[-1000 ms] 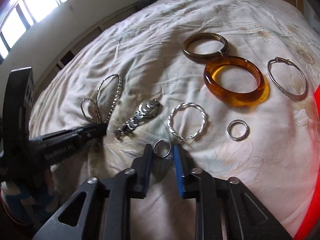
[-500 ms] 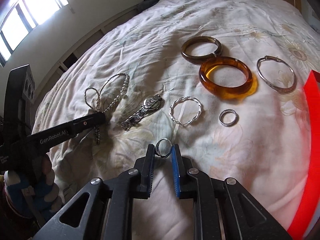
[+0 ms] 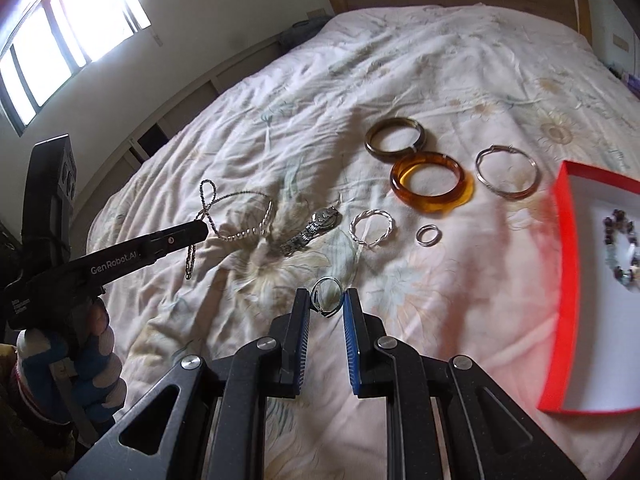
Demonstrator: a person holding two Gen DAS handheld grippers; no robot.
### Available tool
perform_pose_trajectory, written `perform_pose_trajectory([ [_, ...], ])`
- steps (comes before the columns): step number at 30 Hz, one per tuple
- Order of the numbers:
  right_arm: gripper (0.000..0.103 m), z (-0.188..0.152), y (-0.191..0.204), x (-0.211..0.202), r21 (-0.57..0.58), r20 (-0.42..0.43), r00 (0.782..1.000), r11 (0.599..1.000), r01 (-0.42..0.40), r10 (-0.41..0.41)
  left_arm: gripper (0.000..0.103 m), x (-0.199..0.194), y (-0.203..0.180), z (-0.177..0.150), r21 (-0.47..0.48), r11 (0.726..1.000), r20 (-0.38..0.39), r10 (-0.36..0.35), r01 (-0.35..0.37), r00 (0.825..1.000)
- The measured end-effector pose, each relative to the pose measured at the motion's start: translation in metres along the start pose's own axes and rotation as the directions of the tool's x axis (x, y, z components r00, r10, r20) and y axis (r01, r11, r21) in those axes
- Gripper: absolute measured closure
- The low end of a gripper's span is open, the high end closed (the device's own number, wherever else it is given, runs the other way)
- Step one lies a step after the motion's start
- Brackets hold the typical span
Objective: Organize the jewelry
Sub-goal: 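Carry the necklace and ring into the red box and open both grippers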
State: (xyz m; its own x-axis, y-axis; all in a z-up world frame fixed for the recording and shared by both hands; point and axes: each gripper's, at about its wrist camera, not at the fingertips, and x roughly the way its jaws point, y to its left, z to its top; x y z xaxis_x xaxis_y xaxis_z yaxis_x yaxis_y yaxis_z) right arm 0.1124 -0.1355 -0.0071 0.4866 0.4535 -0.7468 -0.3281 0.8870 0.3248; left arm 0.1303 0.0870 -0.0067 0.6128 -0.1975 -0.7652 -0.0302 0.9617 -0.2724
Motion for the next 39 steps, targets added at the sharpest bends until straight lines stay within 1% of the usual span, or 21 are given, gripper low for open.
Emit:
perform_pose_trajectory([
  [14,0.086,-0.017,0.001,-0.072,0.005,0.109,0.994,1.0,0.028,-0.029,0.099,-0.067,-0.031,-0.01,0.05,0.998,0.087,-0.039,0.035,0.995],
  [19,0.086,-0.027,-0.007,-0.097,0.02,0.143,0.989,0.999,0.042,-0.045,0.099,-0.09,-0.051,-0.01,0.077,0.995,0.118,-0.067,0.059,0.991],
  [23,0.086,-0.037,-0.02,-0.117,0.05,0.171,0.983,0.997,0.056,-0.064,0.1,-0.109,-0.072,-0.006,0.113,0.99,0.144,-0.098,0.082,0.985],
  [26,0.086,-0.043,-0.032,-0.13,0.07,0.189,0.979,0.995,0.07,-0.082,0.1,-0.122,-0.095,-0.001,0.156,0.983,0.164,-0.125,0.099,0.978],
  [31,0.086,-0.047,-0.064,-0.156,0.121,0.215,0.967,0.986,0.114,-0.139,0.099,-0.131,-0.144,0.01,0.227,0.96,0.164,-0.206,0.166,0.965],
  [35,0.086,-0.045,-0.094,-0.173,0.166,0.226,0.956,0.975,0.15,-0.186,0.099,-0.123,-0.191,0.018,0.29,0.93,0.131,-0.273,0.227,0.953],
  [39,0.086,-0.043,-0.127,-0.183,0.209,0.227,0.945,0.96,0.188,-0.234,0.099,-0.107,-0.247,0.02,0.359,0.888,0.081,-0.335,0.286,0.939],
])
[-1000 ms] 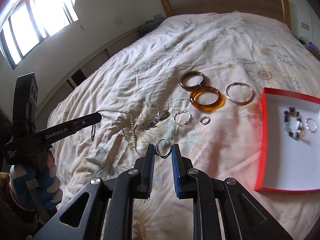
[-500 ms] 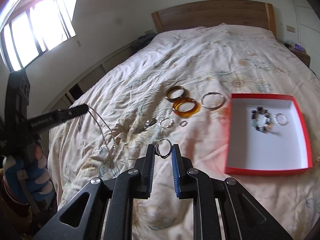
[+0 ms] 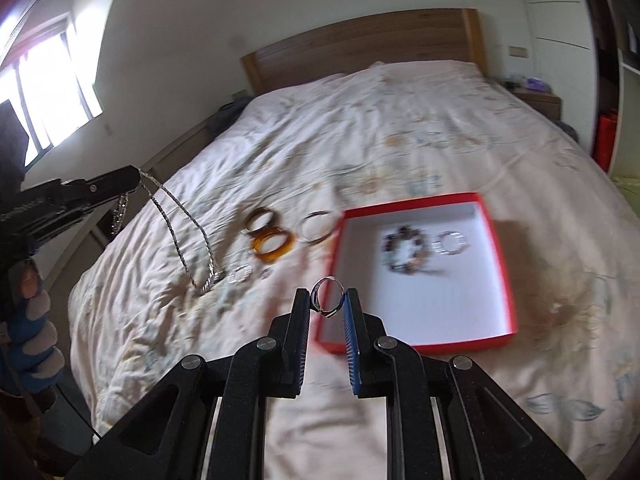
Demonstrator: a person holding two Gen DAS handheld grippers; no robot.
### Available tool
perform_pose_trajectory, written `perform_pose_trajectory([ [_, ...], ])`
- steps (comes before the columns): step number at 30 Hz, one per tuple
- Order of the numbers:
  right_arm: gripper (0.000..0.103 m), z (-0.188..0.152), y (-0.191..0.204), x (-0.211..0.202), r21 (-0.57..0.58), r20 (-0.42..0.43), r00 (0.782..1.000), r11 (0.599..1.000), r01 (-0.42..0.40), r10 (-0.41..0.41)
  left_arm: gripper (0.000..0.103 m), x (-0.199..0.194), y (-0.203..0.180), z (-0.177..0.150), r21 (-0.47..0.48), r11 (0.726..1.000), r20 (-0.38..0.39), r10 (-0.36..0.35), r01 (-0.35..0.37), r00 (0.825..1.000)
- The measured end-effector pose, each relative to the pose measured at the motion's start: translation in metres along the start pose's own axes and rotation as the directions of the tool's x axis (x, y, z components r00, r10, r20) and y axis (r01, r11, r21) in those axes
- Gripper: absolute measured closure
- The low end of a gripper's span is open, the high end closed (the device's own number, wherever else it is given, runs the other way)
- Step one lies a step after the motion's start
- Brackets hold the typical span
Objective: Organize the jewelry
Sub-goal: 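Carry the necklace and ring into the red box and open both grippers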
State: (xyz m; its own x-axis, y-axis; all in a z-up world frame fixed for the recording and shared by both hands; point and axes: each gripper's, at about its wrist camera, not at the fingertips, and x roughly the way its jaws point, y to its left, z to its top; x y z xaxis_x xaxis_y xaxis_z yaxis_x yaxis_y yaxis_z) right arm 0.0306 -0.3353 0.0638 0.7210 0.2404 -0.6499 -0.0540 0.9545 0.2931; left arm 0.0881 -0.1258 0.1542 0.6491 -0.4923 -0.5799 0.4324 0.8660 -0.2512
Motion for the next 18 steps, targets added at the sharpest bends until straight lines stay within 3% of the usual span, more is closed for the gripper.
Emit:
perform_pose_trajectory([
  [10,0.086,0.014,-0.071,0.033,0.037,-0.038,0.996,0.996,0.083,-0.082,0.099,0.124,-0.078,0.003,0.083,0.99,-0.145,-0.103,0.116,0.984],
  [18,0.086,0.001,-0.106,0.072,0.054,-0.114,0.989,0.993,0.106,-0.099,0.099,0.21,-0.081,-0.053,0.089,0.988,-0.341,-0.087,0.124,0.936],
])
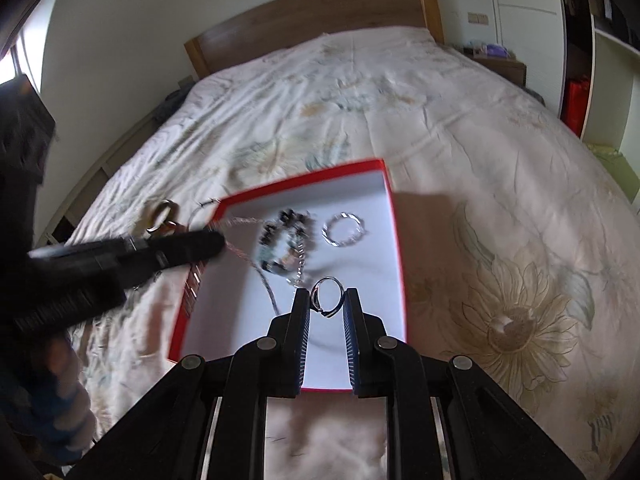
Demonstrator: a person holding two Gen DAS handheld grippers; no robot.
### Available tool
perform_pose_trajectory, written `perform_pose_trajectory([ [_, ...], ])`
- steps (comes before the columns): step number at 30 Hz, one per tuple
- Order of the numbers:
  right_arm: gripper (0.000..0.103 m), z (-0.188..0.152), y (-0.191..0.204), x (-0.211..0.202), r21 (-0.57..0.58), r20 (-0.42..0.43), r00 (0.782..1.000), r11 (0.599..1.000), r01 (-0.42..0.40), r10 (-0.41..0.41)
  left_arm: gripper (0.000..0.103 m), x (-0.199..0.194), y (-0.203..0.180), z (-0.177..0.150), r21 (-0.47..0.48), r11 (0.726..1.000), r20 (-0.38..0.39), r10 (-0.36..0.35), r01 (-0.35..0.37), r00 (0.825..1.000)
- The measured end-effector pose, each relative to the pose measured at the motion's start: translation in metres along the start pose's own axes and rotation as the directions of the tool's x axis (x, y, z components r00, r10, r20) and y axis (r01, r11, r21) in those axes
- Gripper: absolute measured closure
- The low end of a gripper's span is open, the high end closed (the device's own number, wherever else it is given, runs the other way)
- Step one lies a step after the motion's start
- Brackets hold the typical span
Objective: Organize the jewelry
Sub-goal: 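Carry the necklace and ring into the red box and open both grippers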
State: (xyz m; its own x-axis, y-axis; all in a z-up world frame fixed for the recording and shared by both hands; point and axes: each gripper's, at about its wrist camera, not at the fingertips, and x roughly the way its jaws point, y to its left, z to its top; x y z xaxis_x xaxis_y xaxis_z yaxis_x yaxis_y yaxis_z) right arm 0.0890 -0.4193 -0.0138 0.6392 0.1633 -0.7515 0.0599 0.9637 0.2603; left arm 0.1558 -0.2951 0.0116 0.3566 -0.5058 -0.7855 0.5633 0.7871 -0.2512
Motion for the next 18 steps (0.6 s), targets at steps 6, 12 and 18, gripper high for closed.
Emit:
perform_pose_trajectory([
  [6,0.086,-0.007,-0.008,0.022,-0.003,-0.051,0.999,1.0,-0.009,0.008,0.099,0.04,0.011,-0.03,-0.014,1.0,-0.101,0.016,-0.017,0.995],
  [12,0.086,-0.011,-0.008,0.039,-0.03,-0.102,0.995,1.0,0.002,-0.005,0.099,0.055,0.021,-0.041,-0.043,0.999,-0.136,0.017,-0.023,0.991],
  [18,0.086,-0.01,-0.005,0.05,-0.057,-0.154,0.987,0.998,0.036,-0.045,0.097,0.059,0.027,-0.042,-0.07,0.998,-0.147,-0.012,0.002,0.989],
])
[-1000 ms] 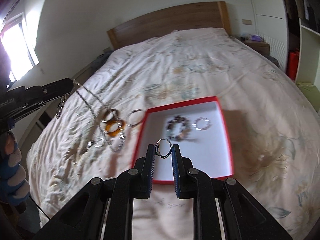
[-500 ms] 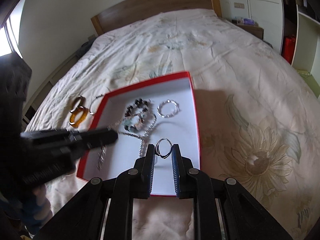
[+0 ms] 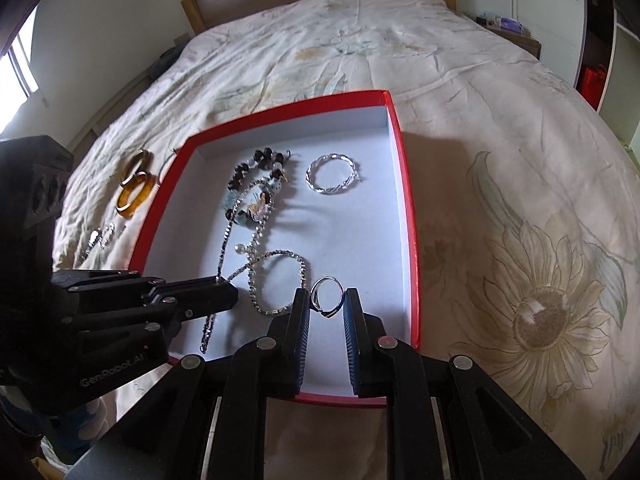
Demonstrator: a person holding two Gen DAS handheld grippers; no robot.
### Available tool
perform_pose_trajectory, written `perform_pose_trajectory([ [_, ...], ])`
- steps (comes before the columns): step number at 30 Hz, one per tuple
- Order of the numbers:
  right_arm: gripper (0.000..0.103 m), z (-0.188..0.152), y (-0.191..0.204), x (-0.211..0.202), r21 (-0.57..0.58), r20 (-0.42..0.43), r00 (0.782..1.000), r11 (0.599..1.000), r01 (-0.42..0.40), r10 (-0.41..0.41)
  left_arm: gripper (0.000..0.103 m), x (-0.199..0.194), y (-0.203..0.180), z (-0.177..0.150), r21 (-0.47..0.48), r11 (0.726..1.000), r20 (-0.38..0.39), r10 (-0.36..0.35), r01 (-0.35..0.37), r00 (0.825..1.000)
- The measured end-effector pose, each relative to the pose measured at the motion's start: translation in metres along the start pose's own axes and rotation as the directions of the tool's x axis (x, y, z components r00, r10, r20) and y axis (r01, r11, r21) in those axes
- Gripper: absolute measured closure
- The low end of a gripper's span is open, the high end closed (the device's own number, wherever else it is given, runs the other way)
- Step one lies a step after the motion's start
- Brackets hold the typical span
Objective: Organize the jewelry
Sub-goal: 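Carry the necklace and ring into the red box and open both grippers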
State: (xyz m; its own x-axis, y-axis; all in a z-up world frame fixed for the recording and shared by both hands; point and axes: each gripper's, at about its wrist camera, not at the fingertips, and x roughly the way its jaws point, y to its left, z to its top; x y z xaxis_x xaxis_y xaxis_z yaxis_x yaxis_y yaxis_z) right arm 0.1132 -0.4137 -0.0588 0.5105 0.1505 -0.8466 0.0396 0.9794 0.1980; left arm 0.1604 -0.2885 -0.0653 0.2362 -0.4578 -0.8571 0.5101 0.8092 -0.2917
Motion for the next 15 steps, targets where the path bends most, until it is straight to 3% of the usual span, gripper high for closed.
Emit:
perform_pose_trajectory([
  [5,0.085,-0.001,0.001,0.004,-0.012,-0.034,0.999,0.999,0.037,-0.038,0.093,-0.002,0.001,0.002,-0.004,1.0,-0.008,-0.018,0.018,1.0],
  [9,0.085,-0.002,0.003,0.002,-0.017,-0.042,0.998,0.999,0.052,-0.053,0.077,-0.006,0.0,0.002,-0.004,1.0,-0.001,-0.016,0.016,1.0],
  [15,0.08,-0.004,0.005,-0.004,-0.015,-0.045,0.996,0.997,0.073,-0.074,0.076,-0.022,0.001,0.001,-0.007,1.0,0.023,-0.011,0.011,1.0],
])
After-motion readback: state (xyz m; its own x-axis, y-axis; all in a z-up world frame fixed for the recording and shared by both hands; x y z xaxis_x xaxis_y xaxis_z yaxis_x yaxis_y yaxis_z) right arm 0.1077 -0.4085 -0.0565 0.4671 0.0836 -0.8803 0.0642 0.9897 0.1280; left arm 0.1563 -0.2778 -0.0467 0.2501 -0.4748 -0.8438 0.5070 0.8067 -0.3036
